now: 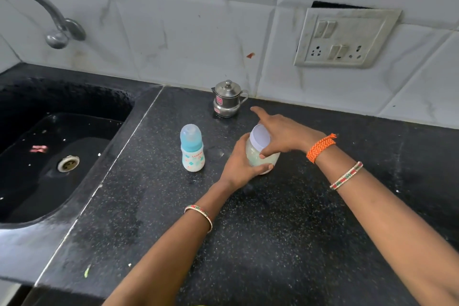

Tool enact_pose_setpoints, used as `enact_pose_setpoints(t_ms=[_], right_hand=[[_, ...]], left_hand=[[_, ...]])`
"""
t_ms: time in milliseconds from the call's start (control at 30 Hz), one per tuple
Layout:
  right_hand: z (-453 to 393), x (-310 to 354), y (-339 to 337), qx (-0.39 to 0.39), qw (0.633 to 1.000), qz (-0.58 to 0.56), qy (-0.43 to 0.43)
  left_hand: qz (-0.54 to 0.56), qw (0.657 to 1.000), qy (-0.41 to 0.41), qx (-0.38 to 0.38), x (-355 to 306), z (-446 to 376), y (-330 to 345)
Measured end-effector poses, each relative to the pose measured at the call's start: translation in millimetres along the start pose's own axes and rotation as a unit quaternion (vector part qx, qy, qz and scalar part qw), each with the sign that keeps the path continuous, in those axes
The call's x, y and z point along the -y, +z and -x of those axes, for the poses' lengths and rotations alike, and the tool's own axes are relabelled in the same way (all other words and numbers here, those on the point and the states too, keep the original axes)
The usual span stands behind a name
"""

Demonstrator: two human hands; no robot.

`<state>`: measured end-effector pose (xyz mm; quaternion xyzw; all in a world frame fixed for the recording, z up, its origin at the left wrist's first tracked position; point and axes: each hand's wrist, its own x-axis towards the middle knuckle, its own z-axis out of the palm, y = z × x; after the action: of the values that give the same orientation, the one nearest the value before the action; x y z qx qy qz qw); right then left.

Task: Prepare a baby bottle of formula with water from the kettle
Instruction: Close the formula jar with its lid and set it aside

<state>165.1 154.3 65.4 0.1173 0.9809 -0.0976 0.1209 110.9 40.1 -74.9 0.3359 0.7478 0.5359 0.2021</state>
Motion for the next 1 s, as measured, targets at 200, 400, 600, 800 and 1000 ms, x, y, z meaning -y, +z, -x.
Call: enact_pose_setpoints(t_ms=[200,400,600,800,1000], right_hand=[[-8,5,-3,0.018,0.998,0.058,-0.004],[-14,7,-4,0.063,0.997,0.035,0.004],[-12,10,-3,0.053,0.997,0.058,0.002],[-7,25,1,-0.026,0.983,0.133,0.126],[6,31,-19,-0.005,0.999,0.009,0.035]], left_hand=[[0.007,0.999,-0.001,-0.038,5,6,-1],[0.029,0.999,-0.005,-0.044,3,9,-1],[0.04,0.999,-0.01,-0.02,1,11,-8],[0.043,0.999,-0.004,-0.033,3,16,-6],[0.037,0.999,-0.004,-0.033,4,16,-7]])
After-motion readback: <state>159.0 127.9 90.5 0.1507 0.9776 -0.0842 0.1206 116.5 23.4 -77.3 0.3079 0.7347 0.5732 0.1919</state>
